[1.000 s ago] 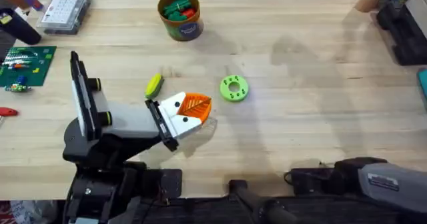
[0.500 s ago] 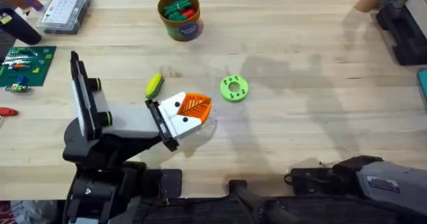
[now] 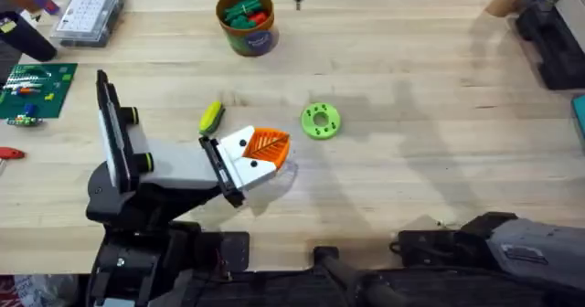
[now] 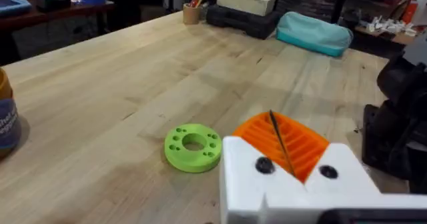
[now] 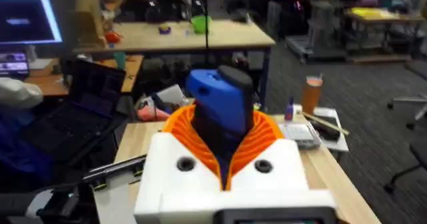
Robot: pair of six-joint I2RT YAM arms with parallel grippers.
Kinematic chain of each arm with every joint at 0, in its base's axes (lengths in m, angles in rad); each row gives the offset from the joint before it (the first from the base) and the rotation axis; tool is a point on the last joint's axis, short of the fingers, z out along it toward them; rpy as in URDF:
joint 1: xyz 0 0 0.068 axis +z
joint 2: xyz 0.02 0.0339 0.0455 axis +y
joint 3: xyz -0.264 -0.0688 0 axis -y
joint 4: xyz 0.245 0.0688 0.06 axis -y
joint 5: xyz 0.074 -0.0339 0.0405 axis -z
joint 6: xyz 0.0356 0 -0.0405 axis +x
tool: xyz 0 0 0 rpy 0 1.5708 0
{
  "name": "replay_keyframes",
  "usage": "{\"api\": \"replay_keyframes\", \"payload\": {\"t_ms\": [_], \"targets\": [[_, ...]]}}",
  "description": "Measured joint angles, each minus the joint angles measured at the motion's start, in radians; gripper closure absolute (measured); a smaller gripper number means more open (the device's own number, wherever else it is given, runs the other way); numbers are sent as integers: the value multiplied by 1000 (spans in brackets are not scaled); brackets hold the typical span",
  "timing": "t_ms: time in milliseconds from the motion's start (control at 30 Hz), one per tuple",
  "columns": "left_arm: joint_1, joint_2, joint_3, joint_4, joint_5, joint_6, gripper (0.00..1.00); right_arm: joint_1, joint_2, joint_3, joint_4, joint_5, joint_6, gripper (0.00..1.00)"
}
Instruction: Pick up the gripper from the table and insert it into the empty holder that is missing its gripper. Then pick up a screw, insert it into the mounting hole, and use the screwdriver to tighten it. Finally, clean up the table by picking up the vegetable and placing it into the bucket.
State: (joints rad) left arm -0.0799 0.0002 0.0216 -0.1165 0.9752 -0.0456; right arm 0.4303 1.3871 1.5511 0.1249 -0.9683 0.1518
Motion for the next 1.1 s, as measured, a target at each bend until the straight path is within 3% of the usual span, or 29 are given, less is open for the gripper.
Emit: {"api": "replay_keyframes", "payload": {"t_ms": [200,1100], "targets": [[0,0,0,0,0,0,984,13,8,-72,135,-5,74,983],[0,0,0,0,0,0,984,37,9,-96,154,-31,155,983]]}}
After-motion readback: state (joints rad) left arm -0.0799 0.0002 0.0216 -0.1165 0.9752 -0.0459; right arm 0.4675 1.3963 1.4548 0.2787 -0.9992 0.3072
